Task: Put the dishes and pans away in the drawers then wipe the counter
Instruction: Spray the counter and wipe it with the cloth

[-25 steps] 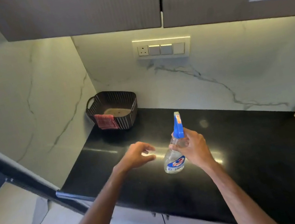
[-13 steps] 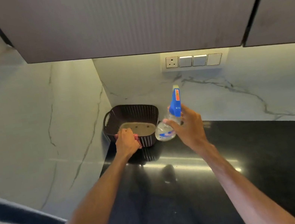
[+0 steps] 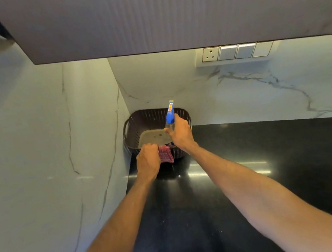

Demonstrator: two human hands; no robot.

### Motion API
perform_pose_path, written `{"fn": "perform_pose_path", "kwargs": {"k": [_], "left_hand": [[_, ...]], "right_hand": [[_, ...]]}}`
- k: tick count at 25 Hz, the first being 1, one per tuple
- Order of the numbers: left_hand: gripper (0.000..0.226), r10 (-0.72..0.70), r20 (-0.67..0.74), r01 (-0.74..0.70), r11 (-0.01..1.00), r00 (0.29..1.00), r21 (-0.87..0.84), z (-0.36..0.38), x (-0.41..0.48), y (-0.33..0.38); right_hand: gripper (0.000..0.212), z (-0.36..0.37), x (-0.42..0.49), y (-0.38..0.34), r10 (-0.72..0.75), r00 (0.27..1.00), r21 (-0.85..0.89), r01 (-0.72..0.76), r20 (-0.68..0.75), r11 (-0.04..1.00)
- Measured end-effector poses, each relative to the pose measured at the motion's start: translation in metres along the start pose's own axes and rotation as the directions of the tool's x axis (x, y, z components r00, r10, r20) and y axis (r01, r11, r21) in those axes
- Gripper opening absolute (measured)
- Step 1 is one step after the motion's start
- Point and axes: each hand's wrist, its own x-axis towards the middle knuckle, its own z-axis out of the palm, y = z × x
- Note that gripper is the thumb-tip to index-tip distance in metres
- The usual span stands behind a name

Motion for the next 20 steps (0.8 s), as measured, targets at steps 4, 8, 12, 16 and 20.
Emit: {"fn": "perform_pose_path", "kwargs": {"k": [4,8,12,16,20], "left_hand": [[0.021,-0.029,0.021,0.029,0.999,0.999,-0.017,-0.005,0.004,-0.005],[0.021,-0.01,0.035,0.011,1.0,0.999,-0.016,-0.008,0.007,-0.01],[0.018,0.08,-0.047,-0.084,0.994,0.996,-0.075,-0.021,0.0,-0.004],[0.017,0.155,-0.256,-0.2,0.966,0.954,-0.161,-0.045,-0.011,0.003],[0.016,0.106,-0.131,-0.156,0.869,0.986,-0.469,-0.067,-0.032,0.013]], "right_hand": [[0.044,0.006,0.01,-0.003,0.075,0.996,-0.024,-0.074,0.053,0.997],[0.063,-0.01,-0.019,0.004,0.07,0.997,0.011,-0.07,-0.045,0.997],[0.029,-0.015,-0.072,0.021,-0.089,0.968,0.06,0.106,-0.236,0.993],[0.039,-0.017,-0.098,0.019,-0.089,0.985,0.075,0.101,-0.146,0.992],[0.029,-0.032,-0.103,0.013,0.014,0.998,0.233,0.0,-0.059,0.972]]}}
